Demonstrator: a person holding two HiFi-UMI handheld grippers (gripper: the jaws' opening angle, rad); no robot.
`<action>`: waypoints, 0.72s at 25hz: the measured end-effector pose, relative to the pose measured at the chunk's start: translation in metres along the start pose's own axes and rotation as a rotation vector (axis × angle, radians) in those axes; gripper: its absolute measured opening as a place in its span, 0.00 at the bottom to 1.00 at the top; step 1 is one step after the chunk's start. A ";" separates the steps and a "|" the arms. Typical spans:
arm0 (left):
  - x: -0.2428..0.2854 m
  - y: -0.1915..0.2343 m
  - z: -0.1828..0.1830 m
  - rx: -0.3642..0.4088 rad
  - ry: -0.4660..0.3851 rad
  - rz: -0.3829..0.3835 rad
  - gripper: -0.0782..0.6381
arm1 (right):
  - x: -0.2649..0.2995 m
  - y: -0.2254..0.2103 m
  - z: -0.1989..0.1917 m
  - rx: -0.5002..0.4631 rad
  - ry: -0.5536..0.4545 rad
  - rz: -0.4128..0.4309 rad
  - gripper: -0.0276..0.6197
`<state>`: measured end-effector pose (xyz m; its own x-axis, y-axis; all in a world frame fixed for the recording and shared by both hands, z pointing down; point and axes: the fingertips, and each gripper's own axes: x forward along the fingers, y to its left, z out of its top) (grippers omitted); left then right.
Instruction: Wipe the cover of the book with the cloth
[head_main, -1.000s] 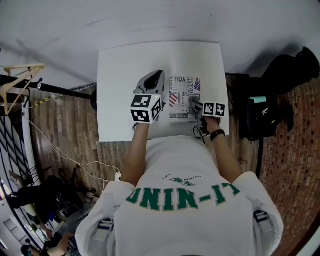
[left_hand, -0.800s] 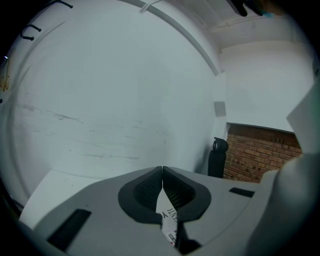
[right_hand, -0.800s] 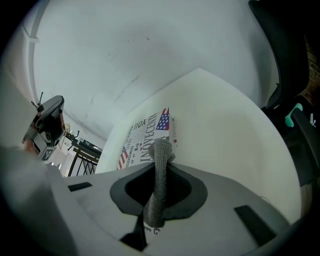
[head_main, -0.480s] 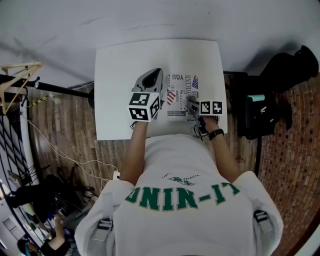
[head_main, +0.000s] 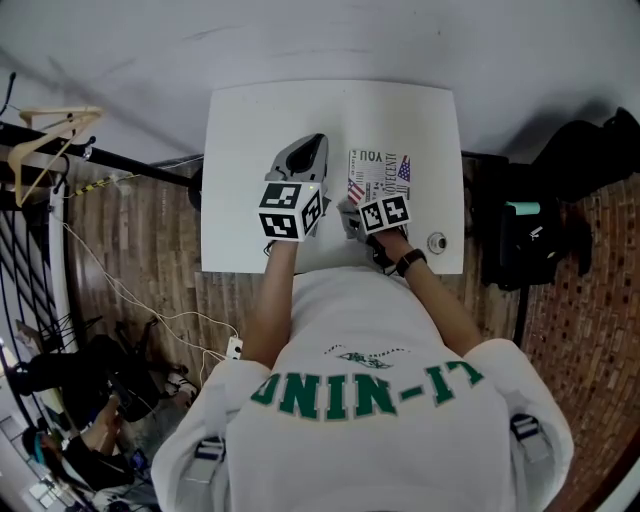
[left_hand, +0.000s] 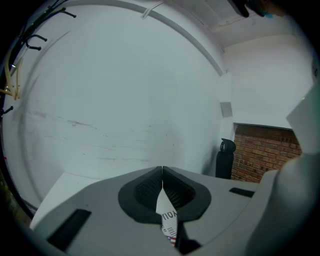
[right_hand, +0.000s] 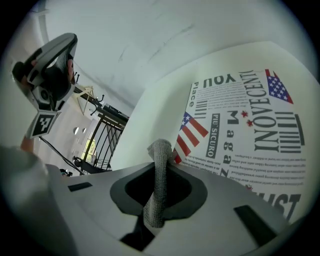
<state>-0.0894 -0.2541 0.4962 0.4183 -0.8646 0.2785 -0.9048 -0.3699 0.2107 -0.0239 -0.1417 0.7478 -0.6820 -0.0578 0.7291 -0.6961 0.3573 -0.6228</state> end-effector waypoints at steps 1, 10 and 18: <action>0.000 0.001 0.000 0.000 0.001 0.001 0.13 | 0.000 -0.001 -0.002 0.009 -0.002 0.007 0.11; 0.012 -0.023 -0.008 0.009 0.028 -0.056 0.13 | -0.052 -0.054 -0.015 0.150 -0.139 -0.038 0.11; 0.018 -0.054 -0.018 0.032 0.058 -0.114 0.13 | -0.120 -0.119 -0.040 0.301 -0.285 -0.109 0.11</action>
<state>-0.0318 -0.2436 0.5071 0.5218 -0.7955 0.3080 -0.8528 -0.4765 0.2139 0.1499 -0.1398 0.7464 -0.6065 -0.3503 0.7138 -0.7730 0.0497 -0.6324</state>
